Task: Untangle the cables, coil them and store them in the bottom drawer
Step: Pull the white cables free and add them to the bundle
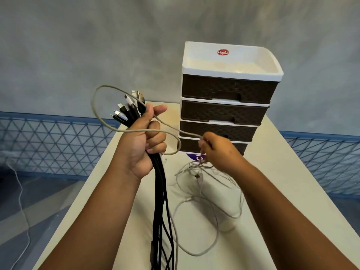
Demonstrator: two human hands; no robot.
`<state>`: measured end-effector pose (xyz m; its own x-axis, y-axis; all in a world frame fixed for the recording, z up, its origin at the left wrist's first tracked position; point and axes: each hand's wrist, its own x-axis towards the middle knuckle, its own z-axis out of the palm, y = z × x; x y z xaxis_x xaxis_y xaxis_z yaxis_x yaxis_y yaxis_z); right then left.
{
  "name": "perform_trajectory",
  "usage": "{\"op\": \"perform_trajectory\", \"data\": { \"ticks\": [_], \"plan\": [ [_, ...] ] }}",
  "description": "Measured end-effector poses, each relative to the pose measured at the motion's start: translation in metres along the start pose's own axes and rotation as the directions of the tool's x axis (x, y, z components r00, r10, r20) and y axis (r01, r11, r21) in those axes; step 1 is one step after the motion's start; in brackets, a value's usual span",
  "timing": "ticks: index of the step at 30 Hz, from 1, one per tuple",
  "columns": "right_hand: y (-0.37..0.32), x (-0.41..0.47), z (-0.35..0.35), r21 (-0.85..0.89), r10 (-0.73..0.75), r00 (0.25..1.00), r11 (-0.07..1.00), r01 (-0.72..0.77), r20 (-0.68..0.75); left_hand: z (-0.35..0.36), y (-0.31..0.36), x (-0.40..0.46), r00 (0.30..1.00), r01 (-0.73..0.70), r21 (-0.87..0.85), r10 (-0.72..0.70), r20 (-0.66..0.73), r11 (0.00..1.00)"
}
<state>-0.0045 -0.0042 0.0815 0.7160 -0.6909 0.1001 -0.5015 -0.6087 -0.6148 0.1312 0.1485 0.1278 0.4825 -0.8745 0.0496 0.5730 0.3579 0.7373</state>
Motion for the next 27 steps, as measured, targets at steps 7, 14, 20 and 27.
{"op": "perform_trajectory", "data": {
  "ticks": [7,14,20,27],
  "plan": [
    [-0.033,0.005,-0.044,0.249,-0.056,0.950,0.959,0.137,-0.308,-0.010,0.006,-0.006,0.999,0.025,-0.009,-0.025,-0.020,1.000],
    [-0.055,-0.004,-0.050,-0.030,-0.326,0.719,0.919,0.392,-0.614,-0.013,0.009,-0.011,0.999,0.043,-0.015,-0.042,0.021,0.999],
    [0.018,-0.013,0.004,-0.177,0.031,0.987,0.982,-0.059,-0.156,-0.022,0.013,-0.013,1.000,0.015,-0.012,-0.014,0.022,1.000],
    [0.080,-0.030,0.026,-0.206,0.359,0.930,0.907,-0.367,-0.078,-0.036,0.023,-0.013,1.000,-0.005,-0.014,0.005,0.003,1.000]
  ]
}}
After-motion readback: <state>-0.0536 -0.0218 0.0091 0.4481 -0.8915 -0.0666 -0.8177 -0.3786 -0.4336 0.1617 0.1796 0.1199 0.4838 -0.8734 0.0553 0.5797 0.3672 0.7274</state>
